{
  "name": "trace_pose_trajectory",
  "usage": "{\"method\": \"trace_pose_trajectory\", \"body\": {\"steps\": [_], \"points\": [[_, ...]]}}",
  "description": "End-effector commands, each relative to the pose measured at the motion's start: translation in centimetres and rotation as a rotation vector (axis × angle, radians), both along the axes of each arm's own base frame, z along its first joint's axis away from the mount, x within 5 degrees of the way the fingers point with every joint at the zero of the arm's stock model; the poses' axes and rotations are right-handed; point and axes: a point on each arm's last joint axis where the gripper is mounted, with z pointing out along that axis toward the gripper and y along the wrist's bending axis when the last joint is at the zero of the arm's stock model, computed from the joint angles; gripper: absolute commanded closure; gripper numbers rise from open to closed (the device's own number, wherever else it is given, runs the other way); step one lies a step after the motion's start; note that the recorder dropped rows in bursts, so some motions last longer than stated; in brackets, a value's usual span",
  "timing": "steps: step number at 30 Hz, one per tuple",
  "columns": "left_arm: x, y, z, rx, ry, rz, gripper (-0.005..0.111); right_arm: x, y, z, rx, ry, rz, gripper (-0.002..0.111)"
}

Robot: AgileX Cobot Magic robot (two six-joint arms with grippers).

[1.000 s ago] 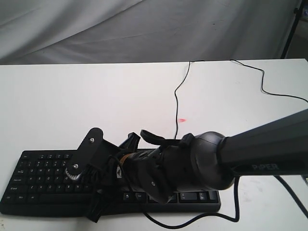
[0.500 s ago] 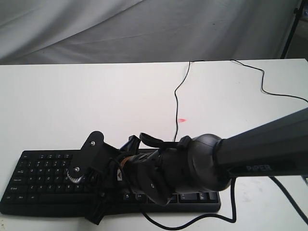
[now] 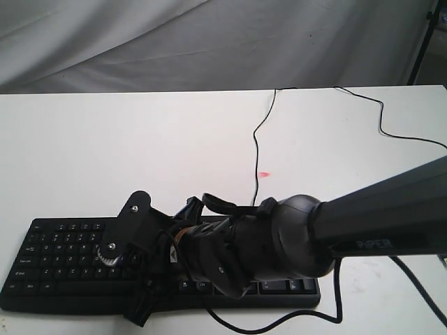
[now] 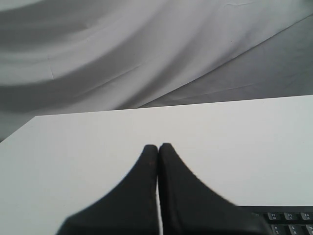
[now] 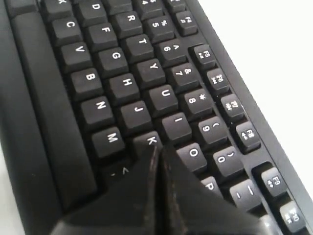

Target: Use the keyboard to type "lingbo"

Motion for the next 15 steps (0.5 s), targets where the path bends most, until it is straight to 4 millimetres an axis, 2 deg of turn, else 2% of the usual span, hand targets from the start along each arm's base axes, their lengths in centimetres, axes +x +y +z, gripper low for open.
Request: {"method": "trace_pose_trajectory", "body": {"steps": [1,7,15], "points": [[0.0,0.0,-0.2,-0.004,0.004,-0.004,0.106,0.1,-0.3,1.6,0.003,-0.025,0.014,0.108],[0.0,0.0,-0.2,-0.004,0.004,-0.004,0.106,1.3,0.8,4.1,0.027,-0.070,0.040,0.108],[0.0,0.0,-0.2,-0.004,0.004,-0.004,0.106,2.0,1.3,2.6,0.020,-0.072,0.040,0.108]]}}
